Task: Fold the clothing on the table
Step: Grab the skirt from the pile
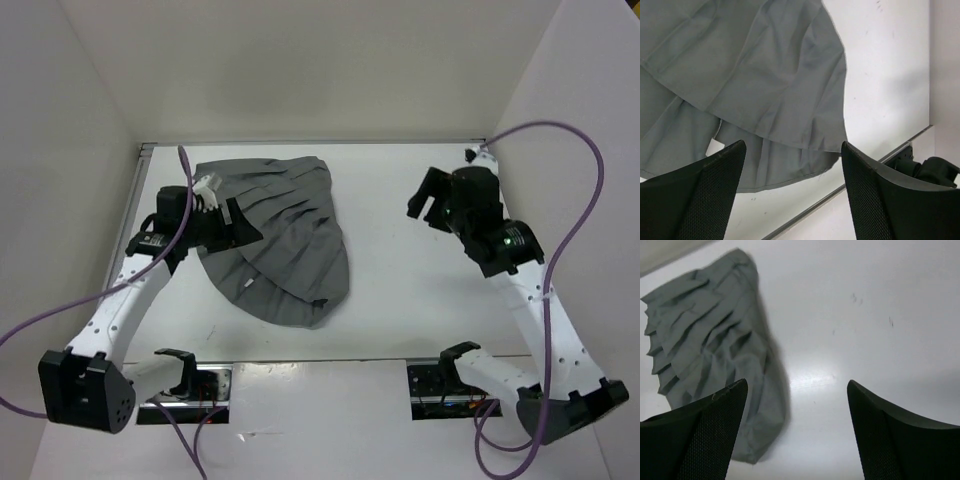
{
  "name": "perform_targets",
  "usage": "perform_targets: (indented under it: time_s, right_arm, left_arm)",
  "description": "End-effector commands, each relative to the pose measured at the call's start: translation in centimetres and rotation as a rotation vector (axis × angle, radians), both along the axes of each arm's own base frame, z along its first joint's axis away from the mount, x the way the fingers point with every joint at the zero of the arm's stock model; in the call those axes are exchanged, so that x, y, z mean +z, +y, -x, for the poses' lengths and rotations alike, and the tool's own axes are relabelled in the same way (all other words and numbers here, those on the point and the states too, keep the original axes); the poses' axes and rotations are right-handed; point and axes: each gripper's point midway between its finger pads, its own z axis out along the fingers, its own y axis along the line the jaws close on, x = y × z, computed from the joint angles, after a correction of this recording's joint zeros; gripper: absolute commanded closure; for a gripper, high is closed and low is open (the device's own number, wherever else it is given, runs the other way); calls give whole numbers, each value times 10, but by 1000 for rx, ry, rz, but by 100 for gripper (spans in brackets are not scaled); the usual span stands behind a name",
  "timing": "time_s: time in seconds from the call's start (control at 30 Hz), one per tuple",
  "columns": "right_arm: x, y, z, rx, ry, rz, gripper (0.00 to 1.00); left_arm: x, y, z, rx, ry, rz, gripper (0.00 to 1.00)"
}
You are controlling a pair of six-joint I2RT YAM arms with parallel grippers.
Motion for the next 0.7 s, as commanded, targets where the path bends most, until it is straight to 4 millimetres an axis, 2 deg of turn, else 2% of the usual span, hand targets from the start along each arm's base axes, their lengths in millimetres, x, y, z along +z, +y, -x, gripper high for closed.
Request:
perform_targets:
  time_s: [0.0, 0.03, 0.07, 0.1, 0.13, 0.17, 0.2, 0.23, 0.27, 0.3, 0.33, 0.43, 0.53, 0.57, 0.63, 0.67]
  right_arm:
    - [-26, 29, -1, 112, 16, -277, 15]
    - [-32, 29, -1, 118, 27, -287, 17]
    - [-36, 26, -2, 106, 34, -286, 18]
    - [-38, 25, 0, 105, 43, -285, 18]
    - [-38, 25, 0, 110, 42, -277, 18]
    - [-38, 25, 0, 110, 42, -277, 18]
    - [-38, 27, 1, 121, 45, -283, 18]
    - [-38, 29, 2, 129, 47, -288, 18]
    - [-42, 30, 3, 136, 58, -291, 18]
    - [-37, 32, 4, 152, 43, -301, 18]
    - [-40, 32, 6, 151, 46, -300, 18]
    - [-45, 32, 11, 151, 60, -319, 18]
    - [-44, 30, 17, 146, 56, -333, 18]
    - [-45, 29, 19, 142, 55, -341, 18]
    - [-47, 29, 21, 139, 68, -340, 18]
    - [-45, 29, 23, 139, 71, -339, 18]
  left_arm:
    - [-15, -1, -27, 1, 36, -9, 16]
    - [-18, 0, -37, 7, 42, -26, 16]
    - [-36, 2, -52, 24, 100, -48, 16]
    - [-19, 6, -79, 53, 44, -79, 17]
    - [-18, 5, -95, 47, 24, -118, 17]
    - [-42, 3, -112, 40, 81, -163, 17]
    - [-46, 8, -127, 52, 89, -213, 17]
    - [-20, 4, -156, 15, -6, -257, 17]
    - [-48, 1, -171, -16, 42, -304, 18]
    - [-57, 13, -180, 6, 73, -381, 18]
    - [-56, 12, -206, -11, 35, -443, 20]
    - [-57, 15, -227, -23, -14, -589, 20]
    - [-52, 7, -248, -52, -130, -700, 20]
    - [-62, 0, -251, -86, -145, -739, 20]
    - [-57, -3, -264, -95, -184, -779, 20]
    - [-72, -4, -268, -106, -161, -823, 20]
